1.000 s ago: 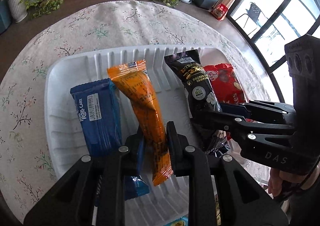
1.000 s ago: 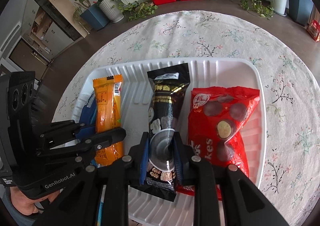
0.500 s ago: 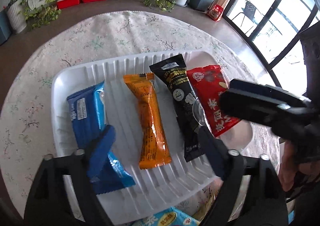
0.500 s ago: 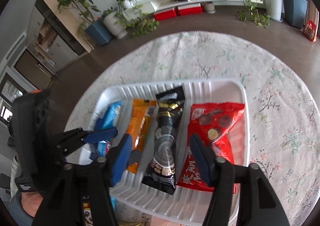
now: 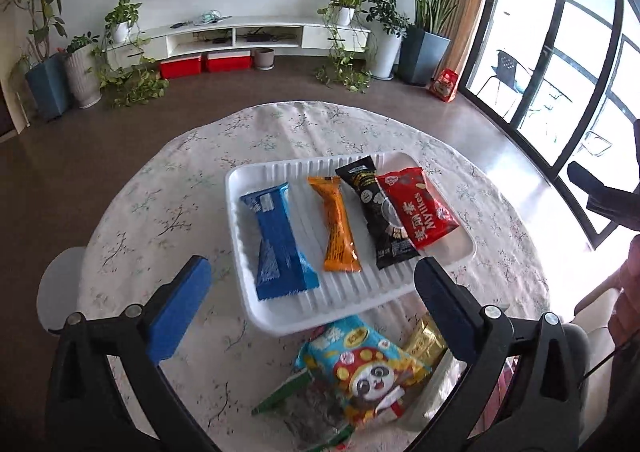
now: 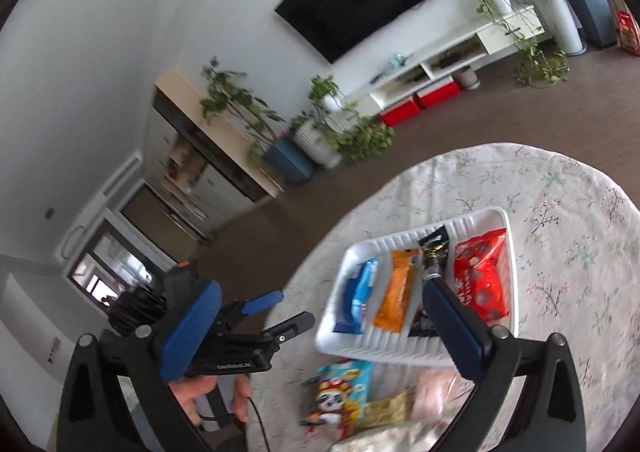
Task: Organize snacks
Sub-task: 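Move the right gripper to the pink bar packet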
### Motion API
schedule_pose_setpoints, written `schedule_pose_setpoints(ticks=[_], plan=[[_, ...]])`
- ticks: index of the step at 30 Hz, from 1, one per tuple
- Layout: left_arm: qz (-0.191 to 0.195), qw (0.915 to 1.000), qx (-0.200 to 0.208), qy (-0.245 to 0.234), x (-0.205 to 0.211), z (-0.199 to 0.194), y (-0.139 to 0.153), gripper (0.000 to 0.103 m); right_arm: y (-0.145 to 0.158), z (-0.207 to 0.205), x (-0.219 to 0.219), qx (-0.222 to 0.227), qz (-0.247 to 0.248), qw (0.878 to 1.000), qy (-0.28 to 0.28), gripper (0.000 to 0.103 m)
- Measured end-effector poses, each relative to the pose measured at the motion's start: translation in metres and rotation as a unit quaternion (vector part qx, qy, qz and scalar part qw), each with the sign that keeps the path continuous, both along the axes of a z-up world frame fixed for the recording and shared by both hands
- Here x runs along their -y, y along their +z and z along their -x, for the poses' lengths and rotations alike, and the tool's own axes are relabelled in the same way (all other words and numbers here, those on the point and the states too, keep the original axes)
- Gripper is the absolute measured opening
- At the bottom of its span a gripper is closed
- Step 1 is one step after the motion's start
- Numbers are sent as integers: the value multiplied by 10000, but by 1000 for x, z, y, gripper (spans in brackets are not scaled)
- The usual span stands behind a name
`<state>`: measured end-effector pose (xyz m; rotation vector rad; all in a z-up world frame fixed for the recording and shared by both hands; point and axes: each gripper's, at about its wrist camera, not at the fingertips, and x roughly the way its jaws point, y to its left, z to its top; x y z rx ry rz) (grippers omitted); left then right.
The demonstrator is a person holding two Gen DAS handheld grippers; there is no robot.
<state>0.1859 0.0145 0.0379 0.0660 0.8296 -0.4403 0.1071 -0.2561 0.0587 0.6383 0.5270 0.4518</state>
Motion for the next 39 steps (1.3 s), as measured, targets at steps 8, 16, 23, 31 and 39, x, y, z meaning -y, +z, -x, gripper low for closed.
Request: schedule_pose_setpoints(ticks=[8,16,23,31,39], plan=[[881,9908,-458,918,-60,83,-39,103,-18,90,-7,96,471,9975,-523,103],[798,9883,-849,985,-58,126,-81,103,-69,123,-25,-807,1101,9878,-748,97],[736,9912,-684,863,-48,148,-80,101,-109,124,-49,-1401,1660,9736,-699,84],[652,9967,-450,168,-22,152,-68,101,-133,113,-61,-1881,1782,9643,-543,66],[618,9975,-349,45,-19,153,-64,89,-141,105,-72,-2172,2027,9536,-479,62]])
